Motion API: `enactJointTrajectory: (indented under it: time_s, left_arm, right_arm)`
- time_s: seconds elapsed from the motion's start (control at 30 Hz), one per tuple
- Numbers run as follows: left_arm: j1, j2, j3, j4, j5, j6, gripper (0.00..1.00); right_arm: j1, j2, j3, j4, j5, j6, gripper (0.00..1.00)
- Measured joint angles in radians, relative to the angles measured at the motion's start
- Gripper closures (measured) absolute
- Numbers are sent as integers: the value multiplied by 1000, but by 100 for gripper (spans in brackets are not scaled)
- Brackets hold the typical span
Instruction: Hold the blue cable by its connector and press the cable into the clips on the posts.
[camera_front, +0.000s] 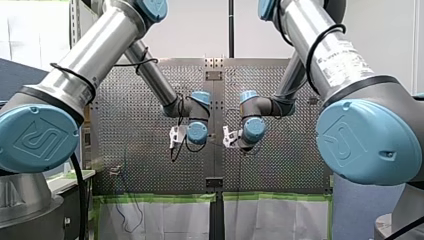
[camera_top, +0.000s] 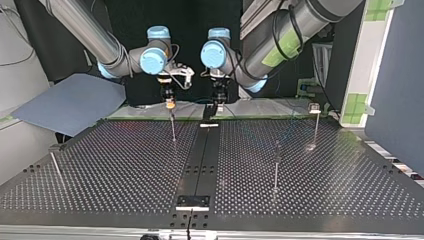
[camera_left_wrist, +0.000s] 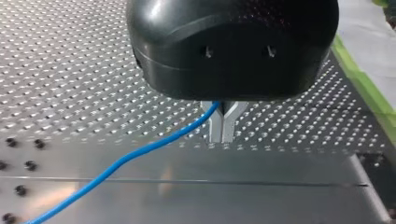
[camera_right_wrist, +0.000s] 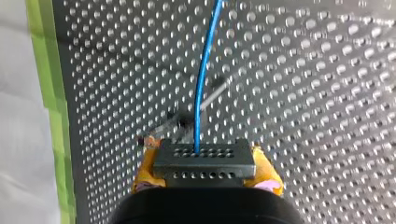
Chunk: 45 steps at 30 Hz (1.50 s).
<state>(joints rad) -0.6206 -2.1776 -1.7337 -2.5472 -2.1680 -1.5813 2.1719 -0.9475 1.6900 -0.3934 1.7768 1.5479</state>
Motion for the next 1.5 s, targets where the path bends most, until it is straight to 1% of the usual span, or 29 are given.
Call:
enactJointTrajectory:
  time_s: [0.1,0.2,0.4,0.57,0.67,0.77,0.93,1.13,1.3,1.4,1.5]
  left_arm:
    - [-9,-15,0,9,1,0,100]
    - [-20,-34,0,24,4,0,100]
    - [-37,-56,0,67,4,-6,100]
    - [-44,-58,0,94,3,-23,100]
    - [-52,-58,0,113,4,-34,100]
    - [-58,-58,0,128,7,-50,100]
    - [-64,-59,1,146,14,-65,100]
    - [-77,-59,1,165,23,-91,100]
    - [-92,-59,1,171,20,-98,100]
    - [-97,-60,12,167,15,-99,100]
    - [-103,-64,33,149,10,-99,100]
  right_arm:
    - [-3,-16,27,-15,24,6,100]
    - [-12,-21,53,-37,33,17,100]
    - [-34,-21,102,-84,34,25,100]
    - [-45,-20,135,-123,23,24,100]
    - [-55,-15,142,-141,8,27,100]
    - [-74,-10,144,-152,-13,33,100]
    - [-116,-4,161,-168,-56,45,100]
    - [-165,-1,171,-191,-106,51,100]
    - [-204,2,171,-210,-145,57,100]
    - [-222,3,171,-221,-169,61,100]
    - [-230,4,171,-229,-195,64,100]
